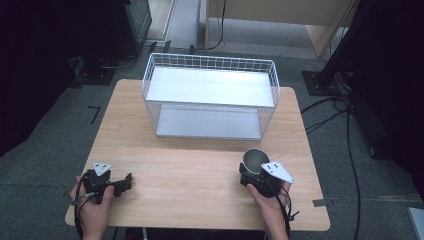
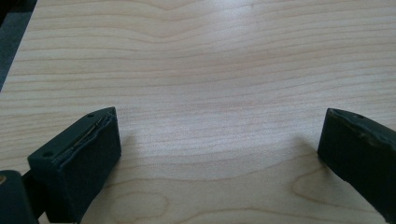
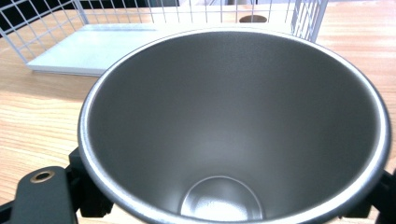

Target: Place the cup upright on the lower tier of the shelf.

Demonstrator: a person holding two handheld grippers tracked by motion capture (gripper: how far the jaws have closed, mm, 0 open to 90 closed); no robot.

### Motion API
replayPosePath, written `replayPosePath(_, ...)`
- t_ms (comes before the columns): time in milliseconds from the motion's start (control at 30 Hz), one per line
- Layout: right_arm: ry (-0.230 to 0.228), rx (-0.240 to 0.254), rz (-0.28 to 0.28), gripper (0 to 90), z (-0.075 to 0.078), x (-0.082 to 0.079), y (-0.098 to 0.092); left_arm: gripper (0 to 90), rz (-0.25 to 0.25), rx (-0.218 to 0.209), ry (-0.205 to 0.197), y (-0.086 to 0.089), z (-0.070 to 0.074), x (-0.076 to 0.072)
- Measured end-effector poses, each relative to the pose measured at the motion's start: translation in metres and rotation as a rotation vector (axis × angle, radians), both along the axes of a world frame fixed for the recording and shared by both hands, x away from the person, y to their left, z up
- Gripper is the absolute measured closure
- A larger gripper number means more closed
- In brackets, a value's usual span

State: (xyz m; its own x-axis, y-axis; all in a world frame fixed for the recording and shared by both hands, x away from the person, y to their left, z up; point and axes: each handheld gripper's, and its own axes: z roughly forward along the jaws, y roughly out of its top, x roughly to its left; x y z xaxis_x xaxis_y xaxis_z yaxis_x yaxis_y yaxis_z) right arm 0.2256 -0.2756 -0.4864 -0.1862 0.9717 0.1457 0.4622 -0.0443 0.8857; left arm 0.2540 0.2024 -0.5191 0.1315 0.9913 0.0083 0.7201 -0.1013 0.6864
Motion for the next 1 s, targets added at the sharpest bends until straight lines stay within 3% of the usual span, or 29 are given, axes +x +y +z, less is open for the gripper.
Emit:
replayPosePath(567, -0.019, -0.004, 0.06, 14.9, 0.027, 0.006, 0.021, 0.0, 0.0, 0.0, 0.0, 0.0, 0.0, 0.0)
replayPosePath(1000, -0.071, 0.006, 0.059, 14.9, 0.054, 0.015, 0.023, 0.0, 0.0, 0.0, 0.0, 0.0, 0.0, 0.0)
